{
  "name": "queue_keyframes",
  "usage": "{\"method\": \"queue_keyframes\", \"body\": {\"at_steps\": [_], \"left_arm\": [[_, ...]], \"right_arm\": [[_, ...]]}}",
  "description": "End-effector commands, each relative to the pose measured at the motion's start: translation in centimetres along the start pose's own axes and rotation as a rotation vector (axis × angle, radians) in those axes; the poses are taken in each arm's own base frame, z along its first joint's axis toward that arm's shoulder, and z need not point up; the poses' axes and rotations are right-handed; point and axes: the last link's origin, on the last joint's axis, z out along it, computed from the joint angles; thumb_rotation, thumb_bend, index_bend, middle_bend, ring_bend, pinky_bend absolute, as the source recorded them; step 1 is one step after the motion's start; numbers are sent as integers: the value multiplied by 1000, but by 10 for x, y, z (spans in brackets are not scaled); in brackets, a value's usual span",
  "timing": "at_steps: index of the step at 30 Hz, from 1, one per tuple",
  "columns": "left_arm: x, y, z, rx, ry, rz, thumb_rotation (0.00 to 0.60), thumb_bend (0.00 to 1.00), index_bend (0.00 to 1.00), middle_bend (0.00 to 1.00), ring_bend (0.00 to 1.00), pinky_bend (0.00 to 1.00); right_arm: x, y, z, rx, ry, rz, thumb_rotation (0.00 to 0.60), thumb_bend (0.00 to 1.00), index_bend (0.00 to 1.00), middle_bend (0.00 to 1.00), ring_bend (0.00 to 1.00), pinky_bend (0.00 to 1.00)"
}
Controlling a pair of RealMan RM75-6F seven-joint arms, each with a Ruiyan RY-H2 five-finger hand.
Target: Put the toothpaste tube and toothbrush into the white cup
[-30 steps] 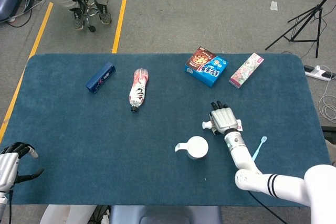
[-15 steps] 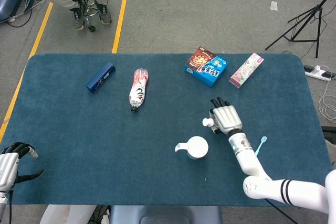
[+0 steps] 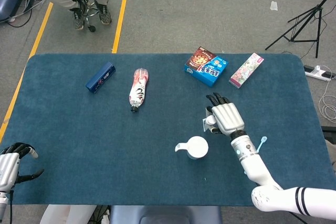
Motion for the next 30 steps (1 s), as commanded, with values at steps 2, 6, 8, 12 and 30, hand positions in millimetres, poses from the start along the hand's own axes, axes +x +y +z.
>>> {"method": "queue_keyframes", "body": {"at_steps": [2, 6, 8, 12, 30], "left_arm": [[0, 0, 0, 2, 0, 0, 600, 0, 505, 379, 234, 280], [0, -1, 1, 3, -1, 0, 600, 0, 505, 379, 234, 280], [-1, -1, 1, 4, -3, 2, 600, 0, 505, 379, 234, 280], [-1, -1, 1, 6, -4, 4, 600, 0, 505, 379, 234, 280], [-5, 0, 2, 9, -10, 17, 600, 0, 505, 379, 234, 280]], "right_arm": [[16, -5, -8, 19, 44, -5, 600, 344, 649, 150, 2, 189], [28, -9, -15, 35, 77, -4, 600, 346, 650, 151, 2, 189], [35, -11, -19, 42, 96, 0, 600, 347, 650, 152, 2, 189], [49, -15, -28, 58, 130, 10, 600, 348, 650, 153, 2, 189], [89, -32, -84, 135, 171, 35, 600, 349, 650, 156, 2, 188]]}}
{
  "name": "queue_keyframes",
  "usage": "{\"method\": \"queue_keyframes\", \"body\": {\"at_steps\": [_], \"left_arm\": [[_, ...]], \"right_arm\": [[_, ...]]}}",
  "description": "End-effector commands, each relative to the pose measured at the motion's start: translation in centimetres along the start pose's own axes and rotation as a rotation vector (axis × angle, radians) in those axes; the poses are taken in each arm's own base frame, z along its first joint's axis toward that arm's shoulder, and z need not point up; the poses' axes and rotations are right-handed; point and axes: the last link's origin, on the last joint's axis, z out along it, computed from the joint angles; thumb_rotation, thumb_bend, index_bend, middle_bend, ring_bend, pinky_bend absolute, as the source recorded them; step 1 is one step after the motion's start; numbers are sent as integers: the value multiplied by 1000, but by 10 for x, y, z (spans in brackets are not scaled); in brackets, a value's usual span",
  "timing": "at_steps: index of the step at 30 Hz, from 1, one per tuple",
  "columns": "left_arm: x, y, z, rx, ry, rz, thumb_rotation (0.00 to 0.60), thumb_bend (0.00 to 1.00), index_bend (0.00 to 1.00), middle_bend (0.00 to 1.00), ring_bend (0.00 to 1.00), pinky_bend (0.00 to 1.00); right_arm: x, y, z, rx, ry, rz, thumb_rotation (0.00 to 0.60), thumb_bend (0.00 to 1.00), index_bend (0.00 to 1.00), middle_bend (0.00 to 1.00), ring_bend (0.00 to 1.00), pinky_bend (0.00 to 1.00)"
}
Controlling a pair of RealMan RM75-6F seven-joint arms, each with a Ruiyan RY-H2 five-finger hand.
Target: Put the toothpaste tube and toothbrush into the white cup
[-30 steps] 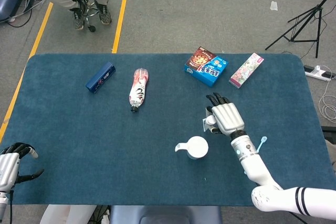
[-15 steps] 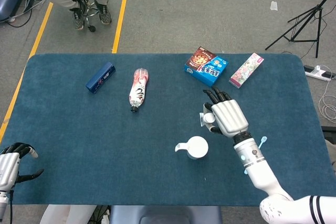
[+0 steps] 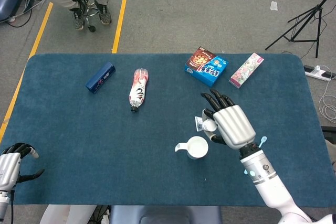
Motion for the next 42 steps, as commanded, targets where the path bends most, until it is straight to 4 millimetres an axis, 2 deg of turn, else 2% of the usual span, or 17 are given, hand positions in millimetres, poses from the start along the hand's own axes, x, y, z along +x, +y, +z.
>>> {"method": "queue_keyframes", "body": {"at_steps": [1, 11, 31, 42], "left_arm": [[0, 0, 0, 0, 0, 1, 600, 0, 505, 379, 234, 279], [-1, 0, 0, 1, -2, 5, 600, 0, 505, 379, 234, 280], [-1, 0, 0, 4, -3, 4, 600, 0, 505, 379, 234, 280], [-1, 0, 0, 5, -3, 3, 600, 0, 505, 379, 234, 280]], "right_arm": [[4, 1, -6, 3, -2, -7, 600, 349, 650, 156, 2, 189], [-3, 7, -15, 5, -50, -32, 600, 349, 650, 156, 2, 188], [-19, 6, -24, 16, -122, -68, 600, 350, 650, 157, 2, 188], [-26, 3, -22, 14, -158, -67, 600, 351, 651, 157, 3, 188]]}}
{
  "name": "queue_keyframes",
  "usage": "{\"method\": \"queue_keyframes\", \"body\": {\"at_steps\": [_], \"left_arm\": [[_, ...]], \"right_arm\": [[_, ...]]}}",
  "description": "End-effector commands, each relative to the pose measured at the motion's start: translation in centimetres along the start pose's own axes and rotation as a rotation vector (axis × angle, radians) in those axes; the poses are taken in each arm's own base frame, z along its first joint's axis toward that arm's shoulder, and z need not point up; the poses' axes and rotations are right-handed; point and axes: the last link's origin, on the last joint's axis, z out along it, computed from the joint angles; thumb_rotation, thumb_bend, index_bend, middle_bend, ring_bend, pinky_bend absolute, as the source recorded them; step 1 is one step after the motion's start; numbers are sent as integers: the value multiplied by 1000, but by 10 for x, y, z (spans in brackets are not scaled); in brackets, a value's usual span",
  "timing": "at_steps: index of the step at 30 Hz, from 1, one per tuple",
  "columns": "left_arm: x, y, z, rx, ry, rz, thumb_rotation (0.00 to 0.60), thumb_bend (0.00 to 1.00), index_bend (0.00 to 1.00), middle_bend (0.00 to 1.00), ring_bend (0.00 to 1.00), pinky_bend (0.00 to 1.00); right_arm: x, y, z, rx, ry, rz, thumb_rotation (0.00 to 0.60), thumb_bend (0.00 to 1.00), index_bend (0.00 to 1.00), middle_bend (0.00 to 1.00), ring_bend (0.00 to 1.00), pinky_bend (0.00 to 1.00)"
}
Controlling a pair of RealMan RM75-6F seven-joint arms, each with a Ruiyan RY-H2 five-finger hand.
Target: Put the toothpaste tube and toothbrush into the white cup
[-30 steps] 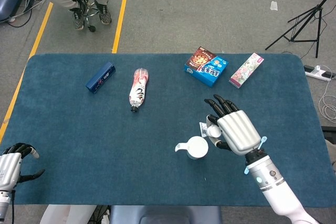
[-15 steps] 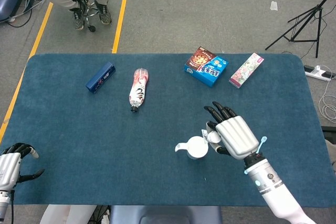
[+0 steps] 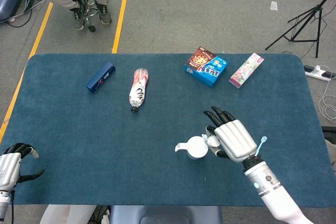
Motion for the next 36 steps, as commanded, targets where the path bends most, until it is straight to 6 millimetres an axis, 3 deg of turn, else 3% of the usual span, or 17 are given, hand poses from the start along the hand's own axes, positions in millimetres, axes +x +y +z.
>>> {"method": "queue_keyframes", "body": {"at_steps": [1, 26, 36], "left_arm": [[0, 0, 0, 0, 0, 0, 600, 0, 505, 379, 234, 281], [1, 0, -1, 0, -1, -2, 600, 0, 505, 379, 234, 281], [1, 0, -1, 0, 0, -5, 600, 0, 505, 379, 234, 281]], "right_arm": [[-1, -2, 2, 3, -6, 0, 600, 351, 651, 157, 2, 188], [-12, -10, 9, 0, -53, -15, 600, 351, 651, 158, 2, 188], [-25, -12, 19, -15, -95, -36, 600, 351, 650, 158, 2, 188]]}}
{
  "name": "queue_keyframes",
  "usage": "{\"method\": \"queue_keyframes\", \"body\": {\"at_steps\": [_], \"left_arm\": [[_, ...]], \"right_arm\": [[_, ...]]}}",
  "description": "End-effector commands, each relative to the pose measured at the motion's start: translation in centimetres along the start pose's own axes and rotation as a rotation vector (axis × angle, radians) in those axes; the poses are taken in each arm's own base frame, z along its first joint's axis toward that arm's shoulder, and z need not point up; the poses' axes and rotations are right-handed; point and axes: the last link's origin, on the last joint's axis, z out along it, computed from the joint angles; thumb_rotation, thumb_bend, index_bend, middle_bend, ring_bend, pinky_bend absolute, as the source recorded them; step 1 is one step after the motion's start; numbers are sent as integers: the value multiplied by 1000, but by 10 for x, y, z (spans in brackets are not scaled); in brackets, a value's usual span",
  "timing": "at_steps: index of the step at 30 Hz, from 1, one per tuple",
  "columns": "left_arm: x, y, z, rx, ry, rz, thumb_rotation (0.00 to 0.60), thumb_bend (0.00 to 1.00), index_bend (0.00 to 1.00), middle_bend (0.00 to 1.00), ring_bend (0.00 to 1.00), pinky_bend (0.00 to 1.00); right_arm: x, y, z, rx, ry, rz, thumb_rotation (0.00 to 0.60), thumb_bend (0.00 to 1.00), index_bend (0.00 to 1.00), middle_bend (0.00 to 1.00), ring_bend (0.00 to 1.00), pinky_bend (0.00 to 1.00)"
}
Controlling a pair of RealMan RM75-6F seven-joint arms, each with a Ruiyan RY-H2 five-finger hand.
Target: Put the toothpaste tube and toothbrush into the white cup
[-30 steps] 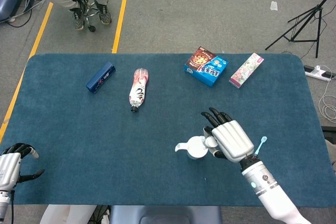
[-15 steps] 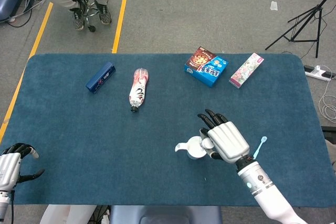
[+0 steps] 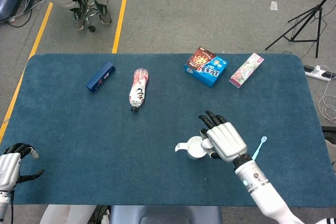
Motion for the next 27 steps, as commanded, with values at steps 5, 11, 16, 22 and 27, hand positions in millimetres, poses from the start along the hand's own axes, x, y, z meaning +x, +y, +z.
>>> {"method": "queue_keyframes", "body": {"at_steps": [5, 11, 16, 22, 27], "left_arm": [[0, 1, 0, -3, -3, 1, 600, 0, 505, 379, 234, 281], [0, 1, -1, -3, -4, -1, 600, 0, 505, 379, 234, 281], [0, 1, -1, -5, -3, -2, 600, 0, 505, 379, 234, 281], [1, 1, -1, -6, -4, -2, 600, 0, 505, 379, 234, 281], [1, 1, -2, -7, -3, -4, 600, 0, 505, 379, 234, 281]], "right_arm": [[-10, -3, 10, -6, -28, -24, 600, 352, 650, 158, 2, 188], [-17, -7, 18, -12, -51, -50, 600, 352, 650, 158, 2, 188], [-23, -9, 24, -23, -62, -69, 600, 352, 650, 158, 3, 188], [-29, -13, 31, -29, -74, -83, 600, 352, 650, 158, 2, 189], [-34, -15, 36, -31, -86, -86, 600, 352, 650, 158, 2, 188]]}}
